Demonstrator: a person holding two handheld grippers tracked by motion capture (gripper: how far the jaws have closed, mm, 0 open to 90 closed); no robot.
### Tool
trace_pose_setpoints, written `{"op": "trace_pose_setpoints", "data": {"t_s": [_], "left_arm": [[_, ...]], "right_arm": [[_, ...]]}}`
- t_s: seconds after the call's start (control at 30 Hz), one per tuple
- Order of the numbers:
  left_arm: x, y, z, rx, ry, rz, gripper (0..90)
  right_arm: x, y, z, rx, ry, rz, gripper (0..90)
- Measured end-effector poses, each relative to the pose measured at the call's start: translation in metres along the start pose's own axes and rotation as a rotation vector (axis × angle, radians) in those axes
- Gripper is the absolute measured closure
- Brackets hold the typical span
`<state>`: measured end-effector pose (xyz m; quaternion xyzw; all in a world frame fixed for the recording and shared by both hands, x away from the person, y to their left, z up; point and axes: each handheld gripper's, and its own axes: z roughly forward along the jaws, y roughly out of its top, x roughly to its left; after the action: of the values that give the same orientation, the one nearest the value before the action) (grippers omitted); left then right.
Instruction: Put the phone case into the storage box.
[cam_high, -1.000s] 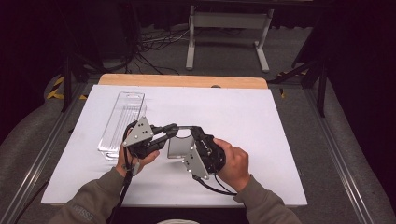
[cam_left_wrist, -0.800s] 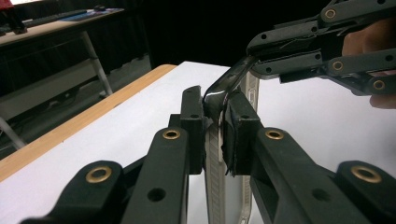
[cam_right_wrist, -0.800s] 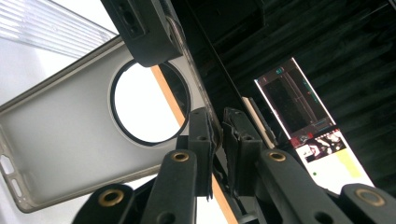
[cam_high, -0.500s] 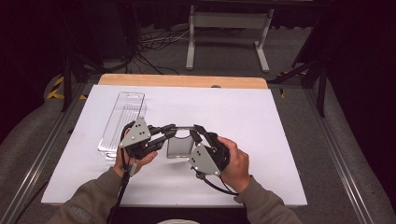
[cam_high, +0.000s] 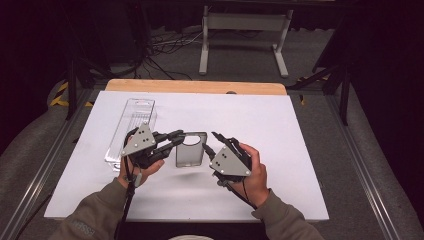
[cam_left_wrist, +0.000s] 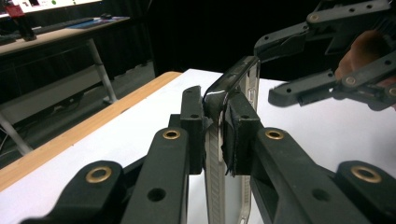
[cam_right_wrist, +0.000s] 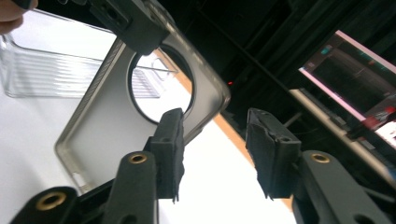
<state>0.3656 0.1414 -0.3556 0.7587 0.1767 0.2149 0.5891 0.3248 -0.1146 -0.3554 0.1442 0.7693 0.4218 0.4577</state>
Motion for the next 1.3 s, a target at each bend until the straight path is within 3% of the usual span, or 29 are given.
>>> {"op": "trace_pose_setpoints", "data": {"t_s": [0.17, 0.4, 0.47, 1.3], "left_arm": [[0.004, 0.001, -0.005, -0.001, 0.006, -0.004, 80.0], [0.008, 0.002, -0.009, -0.004, 0.02, -0.005, 80.0], [0.01, 0.001, -0.011, -0.007, 0.023, -0.011, 80.0], [0.026, 0.003, -0.032, -0.027, 0.074, -0.024, 80.0]], "right_arm": [[-0.002, -0.005, 0.003, -0.009, 0.038, 0.064, 51.1], [-0.001, -0.009, 0.007, -0.002, 0.067, 0.096, 45.7], [-0.001, -0.013, 0.008, 0.0, 0.098, 0.138, 44.0], [-0.003, -0.039, -0.001, 0.028, 0.134, 0.152, 35.3]]}}
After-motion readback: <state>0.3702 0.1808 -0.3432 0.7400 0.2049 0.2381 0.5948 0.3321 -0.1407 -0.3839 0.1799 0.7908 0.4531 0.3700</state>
